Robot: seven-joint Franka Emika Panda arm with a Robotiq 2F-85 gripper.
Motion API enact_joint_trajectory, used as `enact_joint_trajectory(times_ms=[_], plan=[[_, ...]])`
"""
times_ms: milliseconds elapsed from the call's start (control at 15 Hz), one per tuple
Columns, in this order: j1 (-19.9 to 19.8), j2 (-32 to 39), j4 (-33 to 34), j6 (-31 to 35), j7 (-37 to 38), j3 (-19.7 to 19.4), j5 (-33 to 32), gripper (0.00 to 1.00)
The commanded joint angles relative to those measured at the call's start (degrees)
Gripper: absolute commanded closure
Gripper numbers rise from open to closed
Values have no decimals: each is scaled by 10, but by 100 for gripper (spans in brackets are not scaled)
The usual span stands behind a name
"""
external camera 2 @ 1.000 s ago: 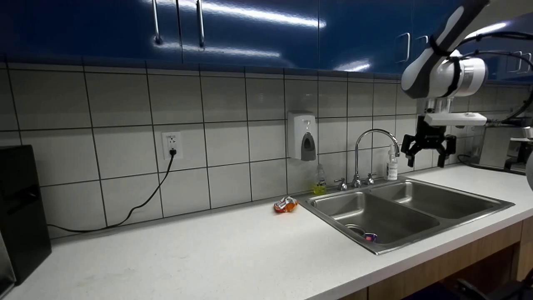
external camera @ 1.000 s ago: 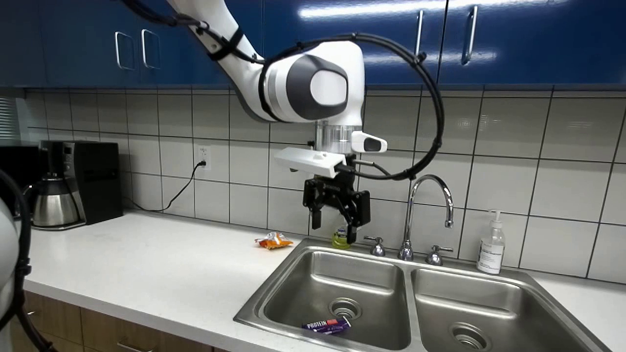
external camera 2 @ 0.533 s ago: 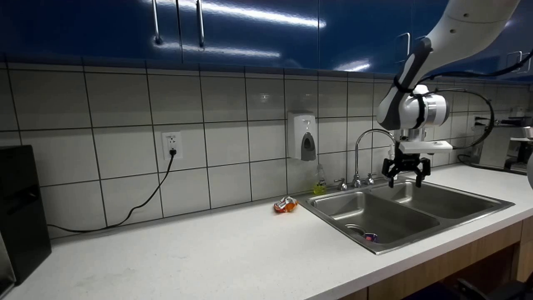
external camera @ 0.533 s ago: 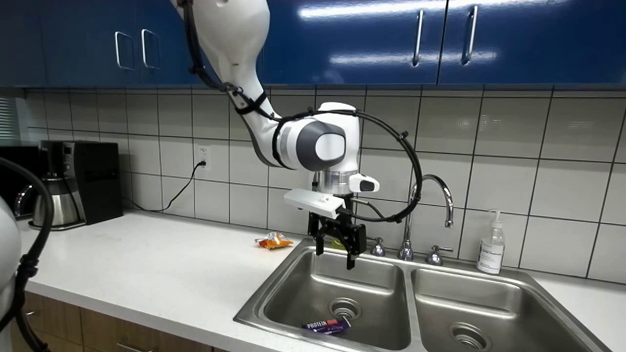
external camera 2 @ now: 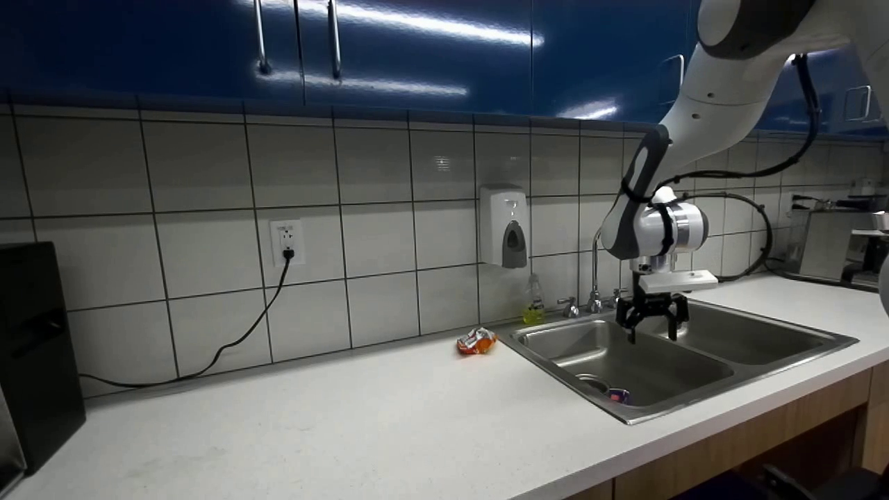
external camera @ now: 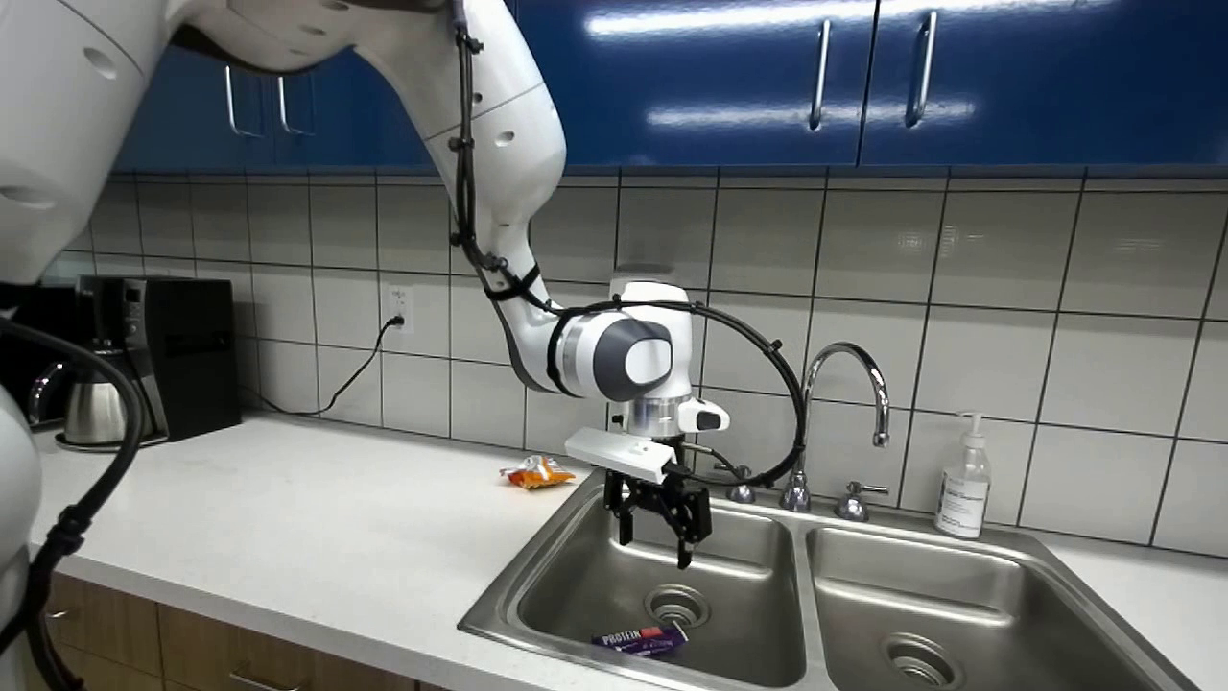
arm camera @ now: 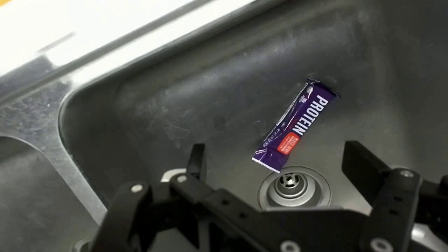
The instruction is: Take the protein bar out of the sink and place it on the counter to the left of the sink
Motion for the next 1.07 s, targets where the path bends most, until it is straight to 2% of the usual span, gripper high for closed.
enact_joint_trajectory(times_ms=[0, 733, 1000], plan=[[-9, 54, 45, 14, 15, 18, -1, 0], [-6, 136, 77, 43, 41, 32, 0, 0], [-6, 136, 69, 42, 34, 31, -8, 0]])
